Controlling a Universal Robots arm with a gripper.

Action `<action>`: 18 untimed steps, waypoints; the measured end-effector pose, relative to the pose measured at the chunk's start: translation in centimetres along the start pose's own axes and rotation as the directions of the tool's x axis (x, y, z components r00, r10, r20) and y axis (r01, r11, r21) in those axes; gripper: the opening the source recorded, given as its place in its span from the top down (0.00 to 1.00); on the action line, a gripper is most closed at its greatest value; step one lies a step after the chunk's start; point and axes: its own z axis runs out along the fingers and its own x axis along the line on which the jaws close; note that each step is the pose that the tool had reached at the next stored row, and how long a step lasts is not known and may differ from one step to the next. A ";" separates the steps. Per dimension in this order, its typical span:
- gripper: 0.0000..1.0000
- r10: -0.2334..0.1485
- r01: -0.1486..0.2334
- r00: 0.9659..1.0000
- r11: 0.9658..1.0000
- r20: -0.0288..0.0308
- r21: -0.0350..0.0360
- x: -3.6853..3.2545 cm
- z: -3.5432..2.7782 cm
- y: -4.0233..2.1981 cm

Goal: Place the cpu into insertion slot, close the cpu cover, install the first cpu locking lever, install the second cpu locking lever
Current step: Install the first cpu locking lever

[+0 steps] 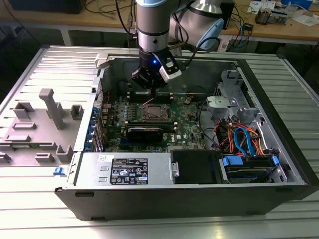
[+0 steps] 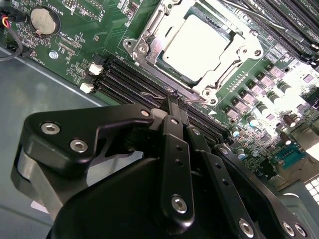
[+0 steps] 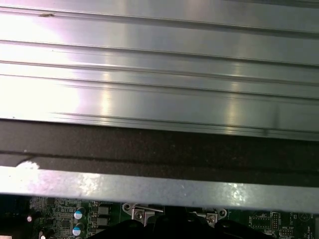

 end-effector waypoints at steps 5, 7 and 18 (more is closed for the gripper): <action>0.89 0.000 0.000 1.000 1.000 0.000 -0.002 0.00 0.00 0.00; 0.89 0.000 0.000 1.000 1.000 0.000 -0.004 0.00 0.00 0.00; 0.89 0.000 0.000 1.000 1.000 0.001 -0.007 0.00 0.00 0.00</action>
